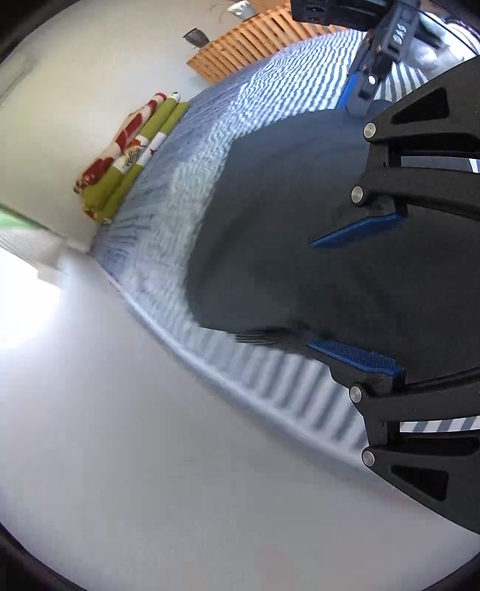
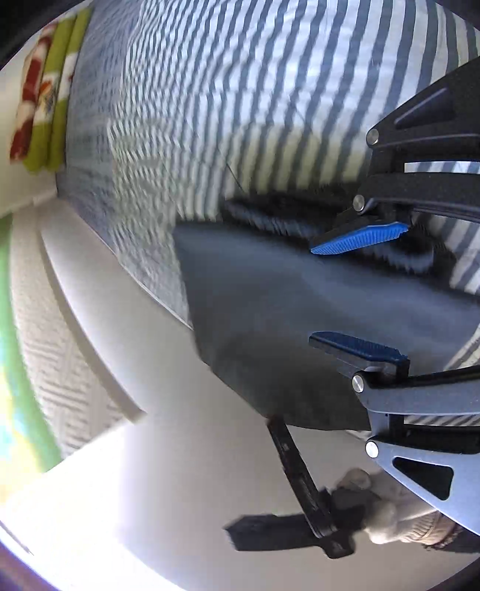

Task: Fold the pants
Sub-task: 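Carry the folded trousers with both grippers onto the grey garment and release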

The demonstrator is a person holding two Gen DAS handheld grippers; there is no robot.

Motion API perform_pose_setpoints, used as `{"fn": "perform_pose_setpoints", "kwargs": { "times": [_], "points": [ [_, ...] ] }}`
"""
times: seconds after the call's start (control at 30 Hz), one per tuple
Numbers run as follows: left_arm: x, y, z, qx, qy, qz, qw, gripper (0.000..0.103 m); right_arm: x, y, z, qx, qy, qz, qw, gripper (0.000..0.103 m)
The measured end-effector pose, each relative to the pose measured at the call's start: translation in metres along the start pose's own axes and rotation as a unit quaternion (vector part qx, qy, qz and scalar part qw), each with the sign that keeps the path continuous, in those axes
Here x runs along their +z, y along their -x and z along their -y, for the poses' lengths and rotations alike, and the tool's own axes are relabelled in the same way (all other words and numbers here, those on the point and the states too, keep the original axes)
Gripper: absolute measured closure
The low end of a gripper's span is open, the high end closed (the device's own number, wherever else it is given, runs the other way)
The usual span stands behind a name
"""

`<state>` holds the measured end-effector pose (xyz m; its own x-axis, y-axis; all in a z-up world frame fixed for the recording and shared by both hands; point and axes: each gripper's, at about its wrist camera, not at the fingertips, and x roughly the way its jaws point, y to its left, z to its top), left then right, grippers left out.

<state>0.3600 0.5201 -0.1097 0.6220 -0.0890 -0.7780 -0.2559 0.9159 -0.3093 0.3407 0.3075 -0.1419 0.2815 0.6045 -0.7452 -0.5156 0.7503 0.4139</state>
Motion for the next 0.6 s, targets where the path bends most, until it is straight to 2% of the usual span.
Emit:
{"fn": "perform_pose_setpoints", "kwargs": {
  "times": [0.07, 0.1, 0.13, 0.2, 0.3, 0.37, 0.5, 0.6],
  "points": [
    [-0.022, -0.023, -0.005, 0.044, -0.021, -0.029, 0.9984, 0.044, -0.010, -0.025, 0.003, -0.069, 0.022, -0.037, 0.997, 0.065],
    [-0.028, -0.025, -0.007, 0.055, -0.033, -0.032, 0.9974, 0.040, -0.013, -0.031, 0.005, -0.077, 0.028, -0.044, 0.996, 0.064],
    [-0.030, -0.022, -0.008, 0.049, -0.030, -0.030, 0.9979, 0.040, -0.015, -0.031, 0.005, -0.078, 0.033, -0.044, 0.995, 0.064],
    [-0.022, -0.008, -0.010, 0.042, -0.013, -0.014, 0.9989, 0.043, -0.012, -0.022, 0.005, -0.064, 0.024, -0.036, 0.997, 0.063],
    [0.002, 0.017, 0.002, 0.035, -0.025, 0.026, 0.9987, 0.043, -0.009, -0.007, 0.006, -0.043, 0.010, -0.023, 0.999, 0.063],
    [0.023, 0.022, 0.013, 0.024, -0.030, 0.034, 0.9987, 0.043, -0.013, 0.000, 0.007, -0.025, 0.000, -0.025, 0.999, 0.063],
    [0.056, 0.008, 0.035, -0.021, -0.015, 0.023, 0.9994, 0.043, -0.028, 0.009, -0.001, 0.010, -0.011, -0.033, 0.999, 0.063],
    [0.077, -0.031, 0.038, -0.050, 0.014, -0.006, 0.9986, 0.044, -0.036, 0.004, -0.009, -0.009, 0.020, -0.034, 0.999, 0.062]
  ]
}}
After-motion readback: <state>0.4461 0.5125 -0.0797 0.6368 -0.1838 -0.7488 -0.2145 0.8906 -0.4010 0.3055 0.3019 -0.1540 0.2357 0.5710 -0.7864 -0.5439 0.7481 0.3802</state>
